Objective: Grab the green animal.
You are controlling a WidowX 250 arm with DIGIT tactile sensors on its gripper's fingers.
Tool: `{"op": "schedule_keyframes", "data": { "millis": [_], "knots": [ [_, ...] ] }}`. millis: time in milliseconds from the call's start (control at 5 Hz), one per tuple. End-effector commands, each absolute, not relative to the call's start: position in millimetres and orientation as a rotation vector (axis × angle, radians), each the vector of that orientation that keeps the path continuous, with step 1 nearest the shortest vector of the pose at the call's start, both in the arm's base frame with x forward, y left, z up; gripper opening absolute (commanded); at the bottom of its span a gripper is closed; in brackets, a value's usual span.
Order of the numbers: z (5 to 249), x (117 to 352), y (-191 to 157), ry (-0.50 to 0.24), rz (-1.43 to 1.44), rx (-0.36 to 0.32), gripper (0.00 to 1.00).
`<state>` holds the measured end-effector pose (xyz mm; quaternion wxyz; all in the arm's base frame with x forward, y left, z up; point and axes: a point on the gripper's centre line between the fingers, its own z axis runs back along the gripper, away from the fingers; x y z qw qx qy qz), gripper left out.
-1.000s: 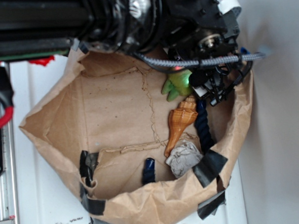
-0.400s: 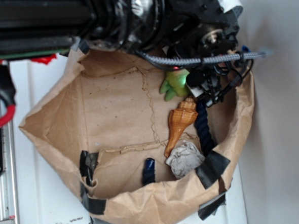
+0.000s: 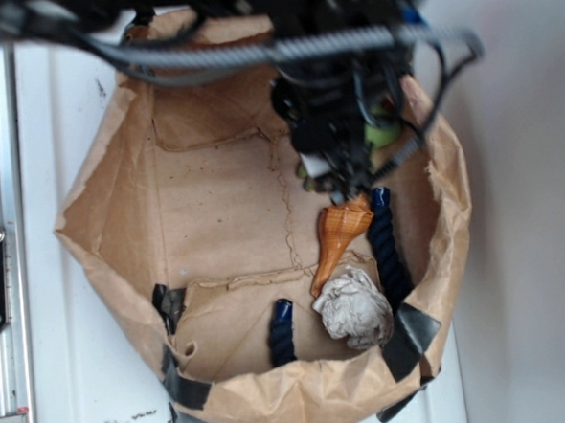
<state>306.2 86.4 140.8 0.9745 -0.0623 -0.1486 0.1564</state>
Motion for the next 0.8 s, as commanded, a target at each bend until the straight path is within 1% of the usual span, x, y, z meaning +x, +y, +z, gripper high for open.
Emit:
{"op": "schedule_keyframes", "data": {
  "millis": [0, 200, 400, 600],
  "knots": [
    [192, 281, 88, -0.396, 0.206, -0.111, 0.00],
    [186, 284, 88, -0.396, 0.206, -0.077, 0.87],
    [177, 290, 89, -0.404, 0.241, -0.062, 1.00],
    [155, 297, 86, -0.429, 0.302, -0.044, 1.00]
  ]
}}
